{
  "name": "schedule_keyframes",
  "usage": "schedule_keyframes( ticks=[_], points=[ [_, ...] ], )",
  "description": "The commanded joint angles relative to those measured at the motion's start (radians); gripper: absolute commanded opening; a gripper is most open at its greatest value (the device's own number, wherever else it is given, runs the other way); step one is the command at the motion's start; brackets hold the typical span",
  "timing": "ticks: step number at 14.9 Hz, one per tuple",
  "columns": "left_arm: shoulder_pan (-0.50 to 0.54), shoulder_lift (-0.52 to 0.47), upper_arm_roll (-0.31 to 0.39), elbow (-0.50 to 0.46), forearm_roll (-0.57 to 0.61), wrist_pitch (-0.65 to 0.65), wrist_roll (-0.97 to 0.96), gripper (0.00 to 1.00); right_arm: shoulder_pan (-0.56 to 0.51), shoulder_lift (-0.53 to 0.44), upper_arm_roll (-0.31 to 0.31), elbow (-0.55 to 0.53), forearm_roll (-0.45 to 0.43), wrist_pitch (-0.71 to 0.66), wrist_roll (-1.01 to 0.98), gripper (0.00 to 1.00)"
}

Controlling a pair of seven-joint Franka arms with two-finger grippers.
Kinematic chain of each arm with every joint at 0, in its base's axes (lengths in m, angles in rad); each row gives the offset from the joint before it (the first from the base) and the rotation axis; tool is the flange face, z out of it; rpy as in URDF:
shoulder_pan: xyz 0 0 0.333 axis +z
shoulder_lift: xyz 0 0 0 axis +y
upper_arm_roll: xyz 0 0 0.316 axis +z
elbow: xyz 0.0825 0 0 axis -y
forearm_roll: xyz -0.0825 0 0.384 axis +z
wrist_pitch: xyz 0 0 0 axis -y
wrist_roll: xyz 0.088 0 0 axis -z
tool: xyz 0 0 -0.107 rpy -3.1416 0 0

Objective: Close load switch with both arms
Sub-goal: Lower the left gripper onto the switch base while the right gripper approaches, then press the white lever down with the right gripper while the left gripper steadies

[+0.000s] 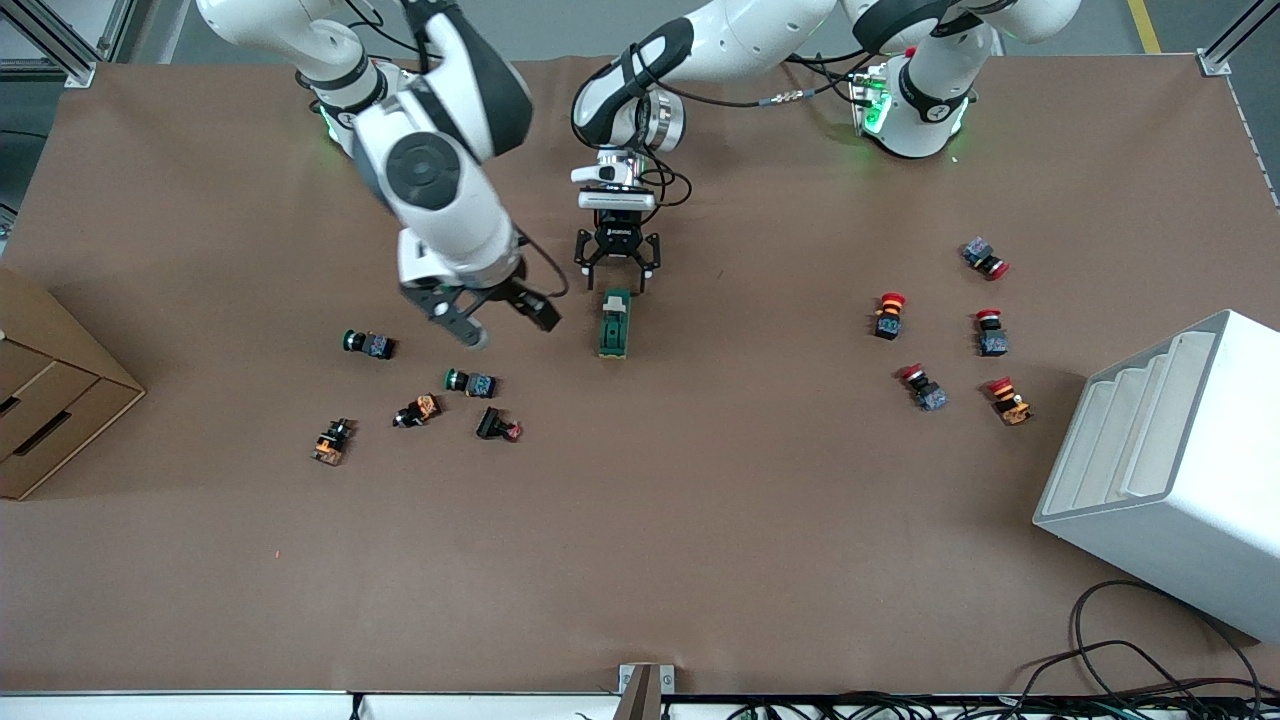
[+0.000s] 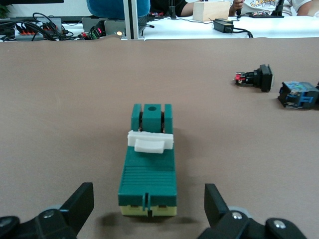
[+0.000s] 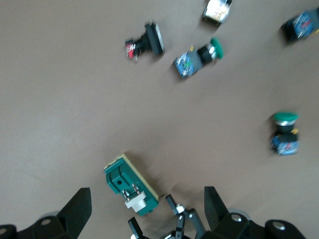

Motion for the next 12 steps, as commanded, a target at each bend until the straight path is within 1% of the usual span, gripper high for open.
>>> schedule_keyframes(
  ticks=[1,4,6,9,12],
  points=[
    [-0.007,0.003,0.004,-0.007,0.022,-0.021,-0.028,0.98,0.072,0.007,-0.012,-0.085,0.005,0.113,0.093,1.00],
    [-0.010,0.011,0.004,-0.003,0.023,-0.021,-0.036,0.98,0.147,0.101,-0.012,-0.085,0.003,0.220,0.194,1.00],
    [-0.022,0.021,0.004,-0.004,0.023,-0.024,-0.039,0.98,0.181,0.144,-0.013,-0.083,0.003,0.272,0.244,1.00],
    [-0.042,0.046,0.006,-0.004,0.028,-0.050,-0.073,0.98,0.217,0.196,-0.013,-0.083,0.003,0.334,0.259,1.00],
    [-0.056,0.047,0.006,-0.004,0.029,-0.055,-0.104,0.98,0.234,0.240,-0.013,-0.082,0.003,0.412,0.261,1.00]
  ],
)
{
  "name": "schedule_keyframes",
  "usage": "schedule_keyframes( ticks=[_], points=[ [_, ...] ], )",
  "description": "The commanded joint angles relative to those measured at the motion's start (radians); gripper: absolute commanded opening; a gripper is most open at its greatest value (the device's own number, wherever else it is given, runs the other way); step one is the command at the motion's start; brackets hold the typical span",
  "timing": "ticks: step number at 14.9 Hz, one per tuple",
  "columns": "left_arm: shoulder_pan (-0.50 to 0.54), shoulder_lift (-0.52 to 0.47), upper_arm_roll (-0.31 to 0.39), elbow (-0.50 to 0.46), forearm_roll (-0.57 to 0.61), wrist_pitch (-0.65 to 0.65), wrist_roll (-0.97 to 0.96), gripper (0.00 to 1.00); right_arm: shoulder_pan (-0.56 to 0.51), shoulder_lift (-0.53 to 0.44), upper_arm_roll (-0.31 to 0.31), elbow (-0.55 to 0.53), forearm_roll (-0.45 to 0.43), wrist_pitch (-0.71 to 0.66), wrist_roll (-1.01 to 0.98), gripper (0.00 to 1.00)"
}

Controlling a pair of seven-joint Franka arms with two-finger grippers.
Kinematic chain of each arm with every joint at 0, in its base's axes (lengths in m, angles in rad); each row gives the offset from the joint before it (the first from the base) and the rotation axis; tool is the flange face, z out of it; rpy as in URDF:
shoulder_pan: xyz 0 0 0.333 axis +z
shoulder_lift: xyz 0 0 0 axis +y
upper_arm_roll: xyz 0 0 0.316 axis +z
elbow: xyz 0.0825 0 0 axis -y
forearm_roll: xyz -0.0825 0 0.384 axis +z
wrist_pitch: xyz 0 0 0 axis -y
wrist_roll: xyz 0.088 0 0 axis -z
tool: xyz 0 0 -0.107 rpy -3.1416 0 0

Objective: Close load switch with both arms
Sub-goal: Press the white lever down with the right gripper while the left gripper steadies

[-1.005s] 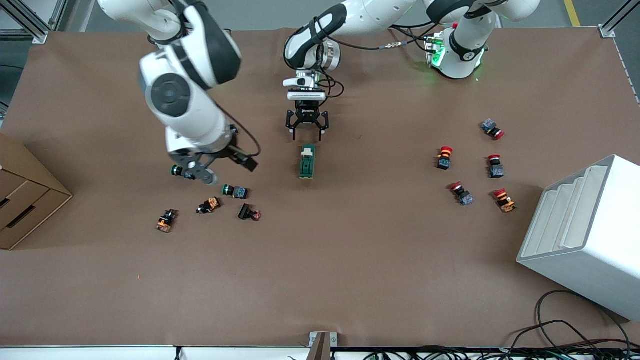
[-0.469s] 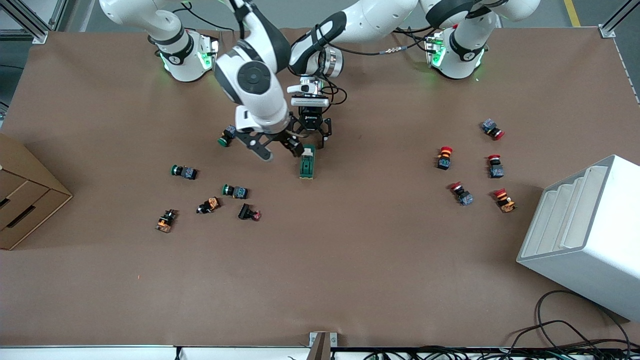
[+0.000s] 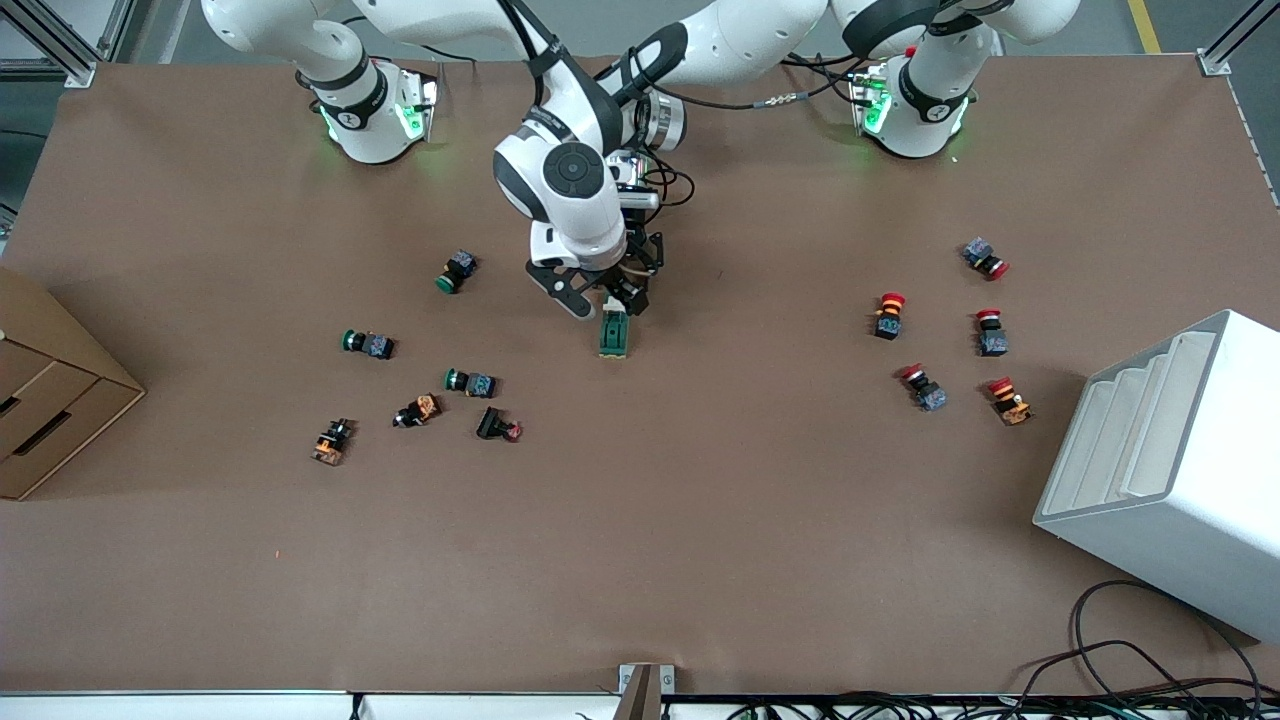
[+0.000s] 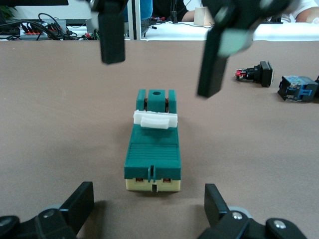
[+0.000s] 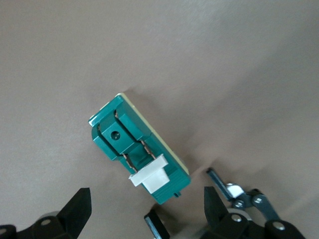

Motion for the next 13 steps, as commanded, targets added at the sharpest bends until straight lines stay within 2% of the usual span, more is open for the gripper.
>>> schedule_keyframes(
  ticks=[1,13],
  points=[
    [-0.020,0.016,0.004,0.000,0.016,0.002,-0.039,0.98,0.024,0.036,-0.012,-0.001,0.003,0.062,0.021,1.00],
    [-0.043,0.043,0.004,-0.001,0.014,-0.040,-0.038,0.98,0.047,0.122,-0.012,0.028,0.003,0.160,0.039,1.00]
  ],
)
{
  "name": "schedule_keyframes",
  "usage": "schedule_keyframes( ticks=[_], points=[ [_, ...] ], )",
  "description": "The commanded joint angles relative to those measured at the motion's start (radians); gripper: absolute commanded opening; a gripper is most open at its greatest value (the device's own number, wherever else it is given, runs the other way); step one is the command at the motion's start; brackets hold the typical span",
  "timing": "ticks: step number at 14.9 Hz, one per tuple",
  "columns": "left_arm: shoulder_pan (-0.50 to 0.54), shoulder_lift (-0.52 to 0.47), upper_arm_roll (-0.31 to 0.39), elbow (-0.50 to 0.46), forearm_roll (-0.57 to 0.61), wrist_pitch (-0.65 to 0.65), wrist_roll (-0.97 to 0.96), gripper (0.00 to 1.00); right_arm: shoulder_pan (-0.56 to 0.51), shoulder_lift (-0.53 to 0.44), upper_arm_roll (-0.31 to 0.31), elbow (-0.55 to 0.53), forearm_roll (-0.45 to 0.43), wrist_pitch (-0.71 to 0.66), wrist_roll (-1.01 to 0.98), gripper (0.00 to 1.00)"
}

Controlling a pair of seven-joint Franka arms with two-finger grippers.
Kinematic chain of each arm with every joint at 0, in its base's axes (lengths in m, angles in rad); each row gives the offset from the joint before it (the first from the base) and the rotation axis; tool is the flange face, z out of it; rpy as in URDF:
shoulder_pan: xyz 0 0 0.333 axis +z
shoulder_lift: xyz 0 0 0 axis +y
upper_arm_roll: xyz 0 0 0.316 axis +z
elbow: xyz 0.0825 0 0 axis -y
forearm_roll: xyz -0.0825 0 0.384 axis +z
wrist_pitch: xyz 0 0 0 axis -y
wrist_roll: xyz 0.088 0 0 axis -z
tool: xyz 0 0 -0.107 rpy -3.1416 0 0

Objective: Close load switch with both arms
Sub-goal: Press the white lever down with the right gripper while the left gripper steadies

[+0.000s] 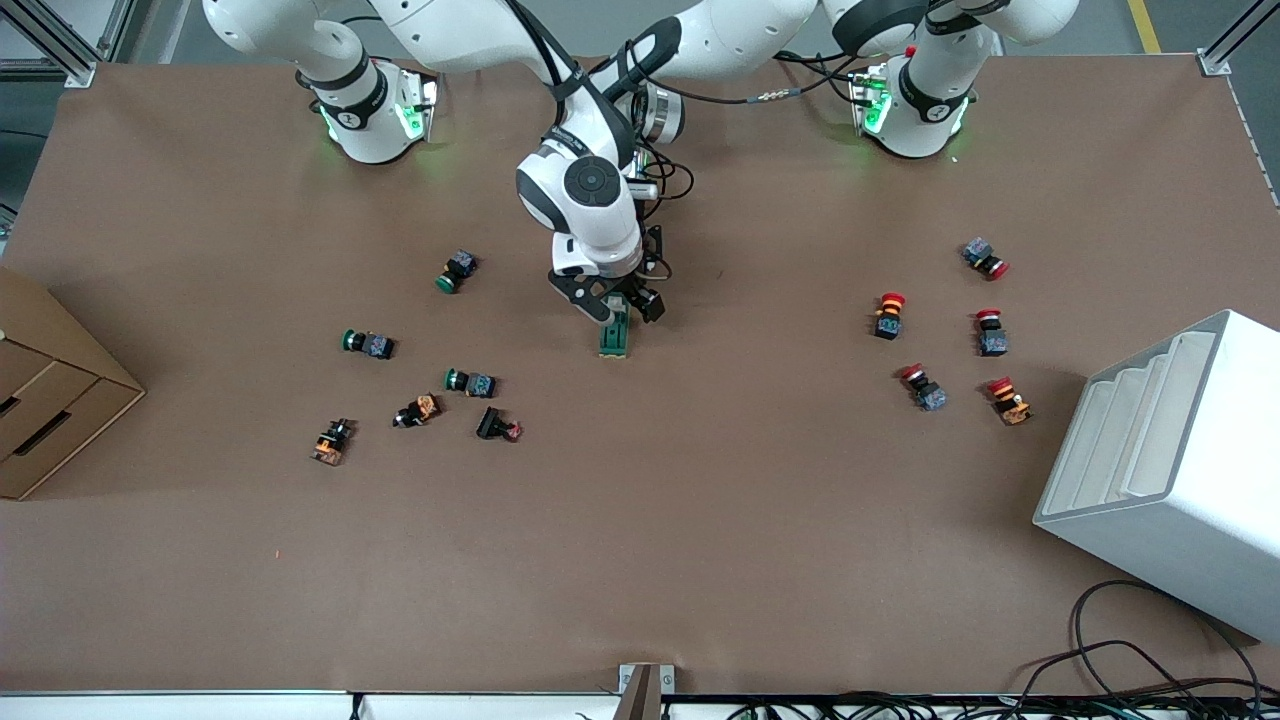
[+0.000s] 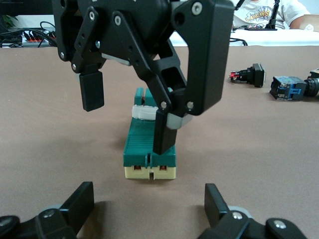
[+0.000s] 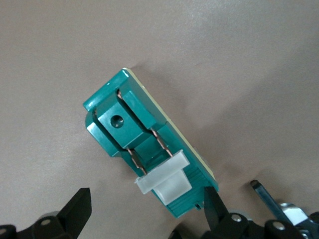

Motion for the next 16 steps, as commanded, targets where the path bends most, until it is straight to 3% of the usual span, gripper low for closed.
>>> schedule_keyframes(
  ticks=[1,16],
  points=[
    [-0.010,0.032,0.003,0.000,0.012,0.004,-0.028,0.98,0.011,0.037,-0.009,0.019,0.003,0.046,0.017,1.00],
    [-0.013,0.035,0.014,0.001,0.010,0.002,-0.030,0.98,-0.070,0.046,-0.015,0.130,-0.008,0.039,-0.004,1.00]
  ],
)
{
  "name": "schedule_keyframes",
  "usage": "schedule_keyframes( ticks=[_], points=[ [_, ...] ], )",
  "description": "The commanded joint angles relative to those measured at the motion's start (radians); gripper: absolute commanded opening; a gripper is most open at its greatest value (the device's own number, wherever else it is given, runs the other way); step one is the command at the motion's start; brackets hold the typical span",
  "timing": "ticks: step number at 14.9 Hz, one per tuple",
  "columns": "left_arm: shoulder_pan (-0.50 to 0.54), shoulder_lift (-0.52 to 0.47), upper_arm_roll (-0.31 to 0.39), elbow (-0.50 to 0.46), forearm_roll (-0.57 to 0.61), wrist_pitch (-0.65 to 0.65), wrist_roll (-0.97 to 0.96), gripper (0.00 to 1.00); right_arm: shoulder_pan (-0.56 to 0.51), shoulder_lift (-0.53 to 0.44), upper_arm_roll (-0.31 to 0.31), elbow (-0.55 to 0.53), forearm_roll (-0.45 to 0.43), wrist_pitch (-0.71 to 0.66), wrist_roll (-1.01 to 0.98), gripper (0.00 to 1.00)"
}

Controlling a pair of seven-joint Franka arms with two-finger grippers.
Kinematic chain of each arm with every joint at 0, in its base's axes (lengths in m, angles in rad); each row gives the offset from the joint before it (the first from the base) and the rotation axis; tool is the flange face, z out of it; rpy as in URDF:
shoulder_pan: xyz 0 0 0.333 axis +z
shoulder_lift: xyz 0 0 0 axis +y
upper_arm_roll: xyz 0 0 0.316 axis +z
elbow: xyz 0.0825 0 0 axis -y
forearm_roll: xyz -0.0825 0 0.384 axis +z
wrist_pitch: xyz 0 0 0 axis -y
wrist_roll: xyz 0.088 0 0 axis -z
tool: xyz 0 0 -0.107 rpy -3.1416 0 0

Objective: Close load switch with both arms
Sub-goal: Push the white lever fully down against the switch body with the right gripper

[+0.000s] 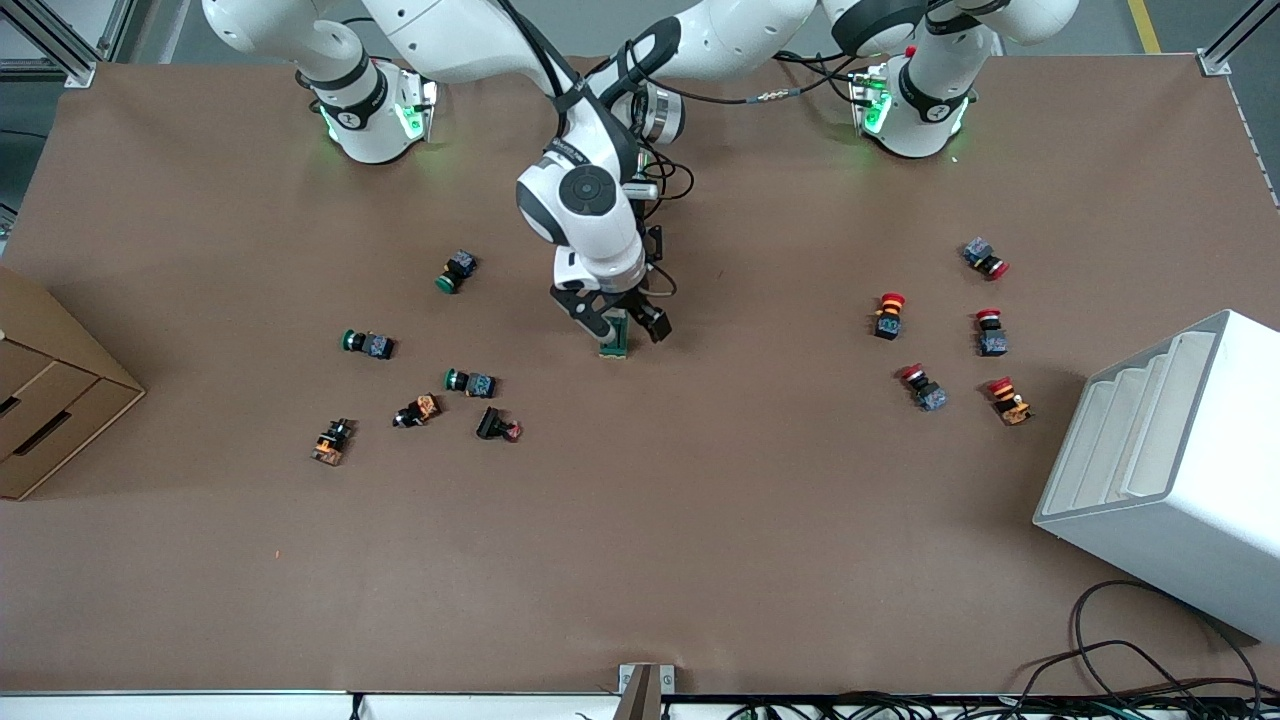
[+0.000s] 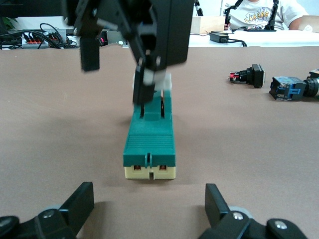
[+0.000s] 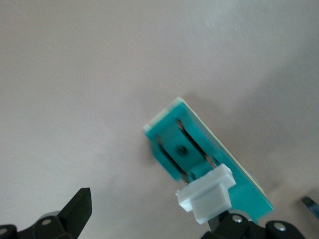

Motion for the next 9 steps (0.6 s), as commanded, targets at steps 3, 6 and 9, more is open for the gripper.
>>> schedule_keyframes(
  ticks=[3,6,9],
  points=[
    [-0.010,0.038,0.009,0.001,0.009,-0.006,-0.030,0.98,-0.040,0.018,0.006,0.040,-0.012,0.004,-0.016,1.00],
    [-0.011,0.041,0.009,0.001,0.008,-0.011,-0.031,0.98,-0.049,0.019,0.006,0.041,-0.012,0.005,-0.039,1.00],
    [-0.011,0.040,0.009,0.001,0.008,-0.011,-0.031,0.99,-0.054,0.021,0.006,0.043,-0.012,0.007,-0.045,1.00]
  ],
)
